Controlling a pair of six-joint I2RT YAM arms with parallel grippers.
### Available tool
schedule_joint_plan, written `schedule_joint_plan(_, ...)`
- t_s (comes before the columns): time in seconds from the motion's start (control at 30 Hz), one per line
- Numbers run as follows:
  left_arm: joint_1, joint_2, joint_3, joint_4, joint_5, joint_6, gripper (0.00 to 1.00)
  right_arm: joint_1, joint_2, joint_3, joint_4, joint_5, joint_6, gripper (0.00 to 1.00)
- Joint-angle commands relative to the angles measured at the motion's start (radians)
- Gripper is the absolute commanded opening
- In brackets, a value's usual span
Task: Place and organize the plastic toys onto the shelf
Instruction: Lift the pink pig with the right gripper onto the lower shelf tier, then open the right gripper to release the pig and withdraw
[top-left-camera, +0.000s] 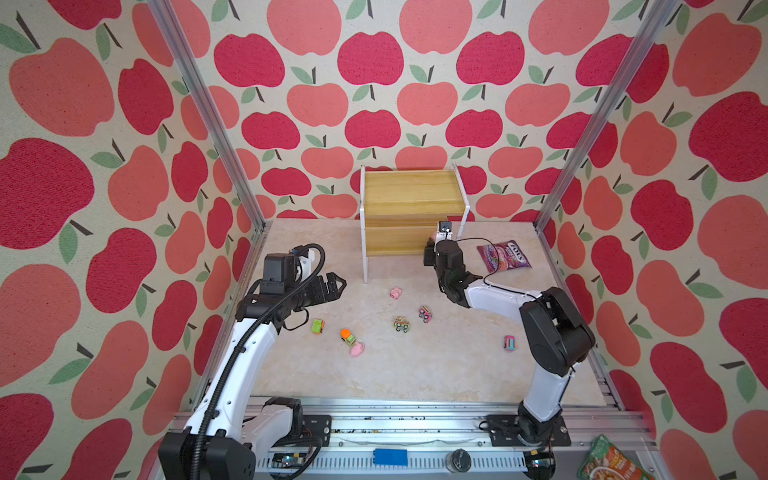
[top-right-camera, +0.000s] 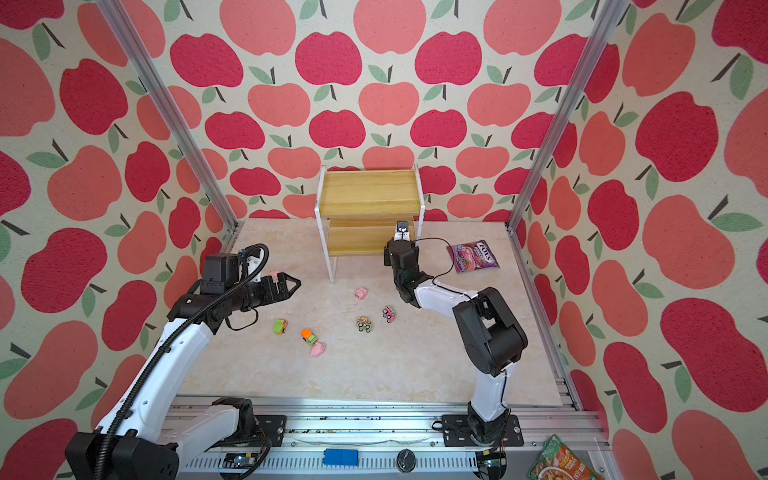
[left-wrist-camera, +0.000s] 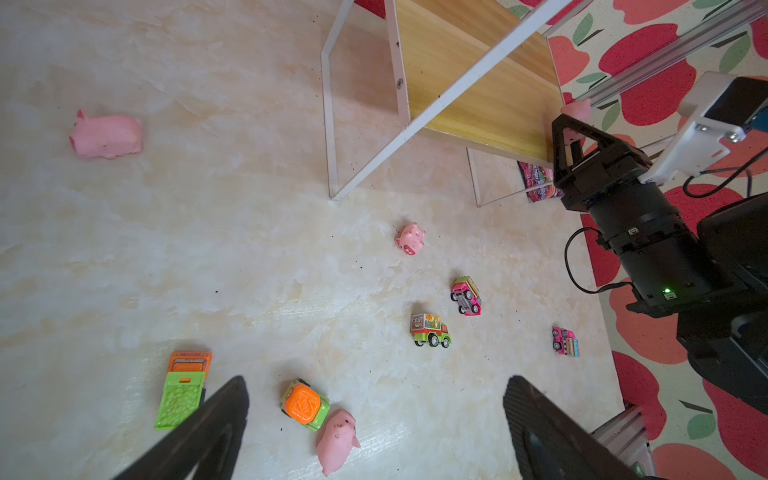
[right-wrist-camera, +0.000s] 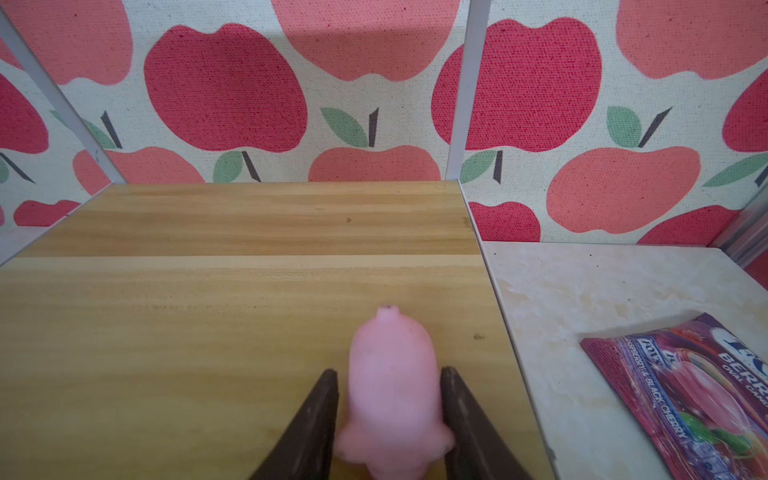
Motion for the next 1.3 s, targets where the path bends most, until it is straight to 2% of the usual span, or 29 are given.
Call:
schedule_joint_plan(0.0,0.009,0.004,-0.012,0.019,0.019,-0.002,0.99,-0.004,-0.001,0.04,-0.032,-0.017,0.002,0.49)
schedule_joint_plan(0.2,0.061,-0.002,-0.005,0.041,0.061,-0.022,0.99,-0.001,-0.079,0.036,-0.063,-0.066,0.004,0.61)
schedule_joint_plan(0.4,0.078,-0.021,-0.014,0.034,0.025,-0.015,0.99,0.009,-0.167,0.002,-0.125,-0.068,0.004,0.78)
schedule_joint_plan(0.5,0.081,-0.02,-0.016,0.031,0.013,-0.011,0.99,0.012,-0.223,-0.041,-0.139,-0.082,0.016,0.83)
schedule_joint_plan(0.73,0.088,-0.015,-0.018,0.022,-0.013,-0.012,1.0,0.042,-0.372,-0.178,-0.21,-0.15,0.056,0.84)
schedule_joint_plan(0.93,0.091,-0.008,-0.022,0.011,-0.053,-0.011,1.0,0.126,-0.474,-0.307,-0.274,-0.27,0.067,0.83)
schedule_joint_plan(1.1,0.091,0.005,-0.018,-0.006,-0.095,-0.009,1.0,0.25,-0.45,-0.341,-0.323,-0.342,0.024,0.82)
schedule_joint_plan(1.27,0.093,0.011,-0.019,-0.012,-0.113,-0.005,1.0,0.304,-0.332,-0.283,-0.375,-0.402,0.064,0.75)
